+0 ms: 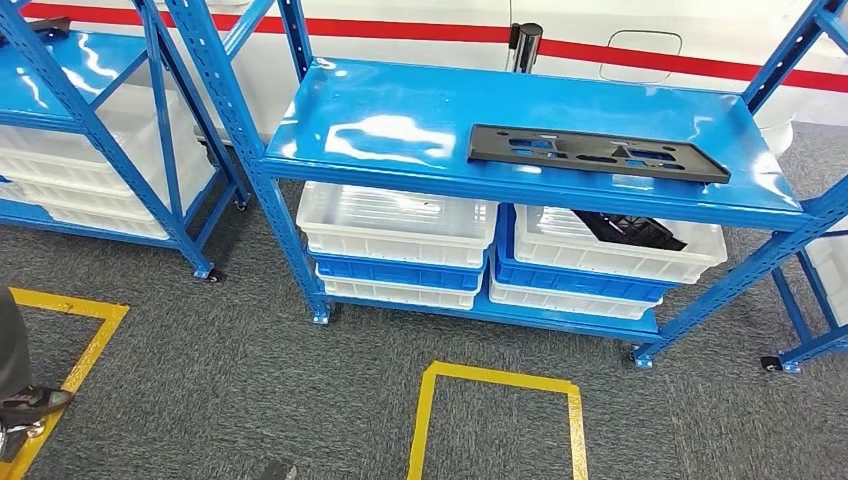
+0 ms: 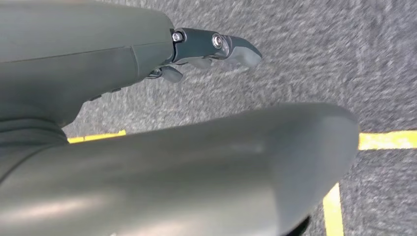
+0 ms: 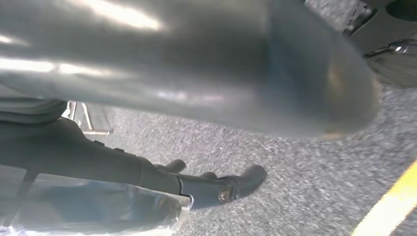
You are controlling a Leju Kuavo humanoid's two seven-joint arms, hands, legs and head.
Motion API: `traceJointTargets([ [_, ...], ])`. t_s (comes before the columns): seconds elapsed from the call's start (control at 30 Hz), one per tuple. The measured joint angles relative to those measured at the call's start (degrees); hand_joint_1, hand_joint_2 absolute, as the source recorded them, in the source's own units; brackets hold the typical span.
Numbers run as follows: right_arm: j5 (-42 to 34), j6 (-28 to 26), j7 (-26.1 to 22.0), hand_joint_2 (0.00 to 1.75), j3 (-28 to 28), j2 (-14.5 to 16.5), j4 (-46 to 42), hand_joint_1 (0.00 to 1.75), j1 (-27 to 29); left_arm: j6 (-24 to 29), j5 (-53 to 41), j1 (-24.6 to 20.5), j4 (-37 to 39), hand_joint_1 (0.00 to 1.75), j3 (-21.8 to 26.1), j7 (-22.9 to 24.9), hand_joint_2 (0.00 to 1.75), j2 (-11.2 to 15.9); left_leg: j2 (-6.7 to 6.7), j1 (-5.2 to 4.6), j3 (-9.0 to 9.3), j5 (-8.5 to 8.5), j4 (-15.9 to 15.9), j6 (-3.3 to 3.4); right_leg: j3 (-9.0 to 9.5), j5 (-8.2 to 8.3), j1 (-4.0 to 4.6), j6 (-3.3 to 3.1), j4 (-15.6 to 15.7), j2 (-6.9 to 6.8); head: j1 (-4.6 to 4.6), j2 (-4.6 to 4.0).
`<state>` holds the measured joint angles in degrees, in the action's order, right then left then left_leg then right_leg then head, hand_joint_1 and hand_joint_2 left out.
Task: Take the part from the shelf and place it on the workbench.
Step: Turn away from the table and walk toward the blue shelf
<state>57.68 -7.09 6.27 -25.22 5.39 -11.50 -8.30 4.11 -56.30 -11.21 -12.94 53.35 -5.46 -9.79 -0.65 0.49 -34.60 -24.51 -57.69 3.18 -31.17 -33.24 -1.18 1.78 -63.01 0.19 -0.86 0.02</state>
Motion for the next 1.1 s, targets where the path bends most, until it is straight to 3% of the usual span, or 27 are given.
traceJointTargets([
  [0.07, 0.0, 0.17, 0.02, 0.0, -0.26, -0.01, 0.01, 0.0, 0.07, 0.0, 0.0, -0.08, 0.0, 0.0, 0.0, 0.0, 0.0, -0.04, -0.41, -0.25, 0.21, -0.38, 0.05, 0.61, -4.99, -3.09, 0.05, -0.47, -8.31, -0.01, 0.07, 0.0],
  [0.1, 0.0, 0.21, 0.03, 0.0, -0.37, -0.04, 0.01, 0.0, 0.21, 0.0, 0.0, -0.09, 0.0, 0.0, 0.0, 0.0, 0.0, -0.06, -0.55, -0.38, 0.34, -0.56, 0.05, 0.76, -6.97, -3.7, 0.05, -0.36, -11.13, -0.01, 0.07, 0.01],
  [0.13, 0.0, 0.23, 0.07, 0.0, -0.47, -0.09, 0.02, 0.0, 0.36, 0.0, 0.0, -0.08, 0.0, 0.0, 0.0, 0.01, 0.0, -0.08, -0.67, -0.49, 0.51, -0.75, 0.03, 0.81, -7.94, -3.27, 0.06, -0.01, -11.93, -0.03, 0.08, 0.01],
  [0.17, -0.01, 0.24, 0.09, 0.0, -0.55, -0.13, 0.02, 0.0, 0.49, 0.0, 0.0, -0.08, 0.0, 0.0, 0.0, 0.02, 0.0, -0.09, -0.8, -0.55, 0.76, -0.94, 0.02, 0.76, -7.55, -1.82, 0.07, 0.48, -10.18, -0.12, 0.1, 0.01],
  [0.23, -0.05, 0.27, 0.13, 0.0, -0.67, -0.2, 0.01, 0.0, 0.46, -0.01, -0.02, -0.07, 0.0, 0.0, 0.0, 0.02, 0.0, -0.15, -1.21, -0.77, 1.44, -1.44, -0.04, 0.41, -4.23, 2.44, 0.18, 1.07, -1.83, -1.48, 0.21, 0.01],
  [0.3, -0.13, 0.29, 0.13, 0.0, -0.73, -0.22, 0.01, 0.0, 0.19, -0.01, -0.04, -0.04, 0.0, 0.0, 0.0, 0.04, 0.0, -0.21, -1.78, -1.22, 2.01, -2.11, -0.18, -0.13, -1.64, 5.34, 0.47, 0.64, 4.17, -2.95, 0.21, 0.0],
  [0.33, -0.16, 0.31, 0.13, 0.0, -0.74, -0.2, 0.01, 0.0, 0.12, -0.01, -0.05, -0.04, 0.0, 0.0, 0.0, 0.07, 0.0, -0.22, -2.14, -1.43, 2.21, -2.38, -0.24, -0.37, -1.32, 5.84, 0.6, 0.25, 5.05, -3.14, 0.15, 0.0],
  [0.4, -0.2, 0.32, 0.13, 0.0, -0.74, -0.17, 0.01, 0.0, 0.09, 0.0, -0.08, -0.08, 0.0, 0.0, -0.01, 0.1, 0.0, -0.2, -2.84, -1.35, 2.46, -2.79, -0.36, -0.84, -1.21, 6.11, 0.26, -0.39, 5.17, -2.19, -0.04, 0.0],
  [0.47, -0.28, 0.32, 0.15, 0.0, -0.76, -0.17, 0.01, 0.0, 0.09, -0.01, -0.1, -0.12, -0.01, 0.0, -0.01, 0.09, 0.0, -0.2, -1.88, -0.91, 1.95, -4.25, -2.05, -1.66, -0.92, 6.28, -0.3, -1.05, 5.36, -1.27, -0.16, 0.01],
  [0.53, -0.38, 0.32, 0.17, 0.0, -0.8, -0.15, 0.0, 0.0, 0.04, -0.02, -0.12, -0.1, -0.01, 0.0, -0.02, 0.09, 0.0, -0.2, -0.09, -0.37, -0.62, -7.75, -7.9, -2.57, -0.67, 6.39, -0.52, -1.63, 5.42, -0.34, -0.3, 0.01],
  [0.6, -0.46, 0.32, 0.18, 0.0, -0.9, -0.11, 0.0, 0.0, 0.1, -0.04, -0.17, -0.07, 0.0, 0.0, -0.02, 0.1, 0.0, -0.2, 0.5, 0.1, -4.26, -10.7, -15.06, -3.17, -0.66, 6.39, -0.52, -1.83, 5.39, 0.64, -0.3, 0.01],
  [0.63, -0.5, 0.33, 0.19, 0.0, -0.98, -0.11, 0.0, 0.0, 0.18, -0.06, -0.2, -0.06, 0.0, 0.0, -0.02, 0.1, 0.0, -0.2, 0.54, 0.32, -5.23, -10.65, -16.52, -3.36, -0.65, 6.38, -0.55, -1.82, 5.38, 1.19, -0.3, 0.01],
  [0.67, -0.51, 0.33, 0.19, 0.0, -1.07, -0.1, 0.0, 0.0, 0.27, -0.08, -0.24, -0.06, 0.0, 0.0, -0.02, 0.1, 0.0, -0.2, 0.57, 0.53, -5.25, -9.57, -16.02, -3.47, -0.62, 6.37, -0.6, -1.81, 5.37, 1.79, -0.3, 0.01],
  [0.73, -0.52, 0.34, 0.19, 0.0, -1.19, -0.05, 0.0, 0.0, 0.37, -0.11, -0.29, -0.07, 0.0, 0.0, -0.03, 0.1, 0.0, -0.17, 1.47, 0.97, -2.27, -5.22, -9.02, -3.44, -0.51, 6.34, -0.73, -1.71, 5.37, 3.09, -0.31, 0.01],
  [0.8, -0.52, 0.35, 0.13, 0.0, -1.26, 0.05, 0.0, 0.0, 0.34, -0.13, -0.34, -0.12, 0.0, 0.0, -0.04, 0.11, 0.0, -0.08, 3.29, 1.12, 0.87, -2.55, -2.27, -3.12, -0.59, 6.27, -0.55, -1.26, 5.33, 4.17, -0.29, 0.01],
  [0.83, -0.51, 0.35, 0.09, 0.0, -1.29, 0.09, 0.0, 0.0, 0.37, -0.14, -0.36, -0.17, 0.0, 0.0, -0.05, 0.13, 0.0, -0.02, 3.93, 1.01, 1.57, -2.27, -0.78, -2.87, -0.71, 6.25, -0.51, -0.87, 5.36, 4.56, -0.26, 0.01],
  [0.9, -0.5, 0.36, 0.03, 0.0, -1.4, 0.14, 0.0, 0.0, 0.5, -0.15, -0.37, -0.27, 0.0, 0.0, -0.07, 0.16, 0.0, 0.01, 3.42, 0.53, 1.85, -2.29, -0.32, -2.08, -0.94, 6.41, -0.65, 0.14, 5.79, 5.23, -0.29, 0.0],
  [0.97, -0.5, 0.36, 0.02, 0.0, -1.51, 0.15, 0.0, 0.0, 0.56, -0.16, -0.37, -0.35, 0.0, 0.0, -0.14, 0.17, 0.0, 0.0, 2.41, 0.45, 2.45, -1.75, 0.69, -0.96, -1.55, 5.91, -0.6, 0.67, 4.82, 4.15, -0.17, 0.0],
  [1.0, -0.5, 0.36, 0.02, 0.0, -1.55, 0.16, 0.0, 0.0, 0.49, -0.16, -0.37, -0.37, 0.0, 0.0, -0.18, 0.17, 0.0, -0.02, 1.77, 0.48, 2.74, -1.5, 1.21, -0.45, -2.63, 4.89, -0.44, 0.52, 2.76, 3.1, 0.0, 0.0],
  [1.03, -0.5, 0.36, 0.01, 0.0, -1.57, 0.16, 0.0, 0.0, 0.43, -0.17, -0.37, -0.38, 0.0, 0.0, -0.21, 0.17, 0.0, -0.03, 1.11, 0.48, 2.89, -1.4, 1.46, -0.08, -4.25, 3.43, -0.4, 0.19, -0.48, 1.88, 0.15, 0.0],
  [1.1, -0.49, 0.36, -0.02, 0.0, -1.58, 0.16, 0.0, 0.0, 0.4, -0.17, -0.37, -0.36, 0.0, 0.0, -0.22, 0.19, 0.0, -0.04, -0.16, 0.24, 2.91, -1.5, 1.48, 0.27, -8.24, 0.59, -0.4, -0.16, -7.88, 0.84, 0.31, 0.0],
])
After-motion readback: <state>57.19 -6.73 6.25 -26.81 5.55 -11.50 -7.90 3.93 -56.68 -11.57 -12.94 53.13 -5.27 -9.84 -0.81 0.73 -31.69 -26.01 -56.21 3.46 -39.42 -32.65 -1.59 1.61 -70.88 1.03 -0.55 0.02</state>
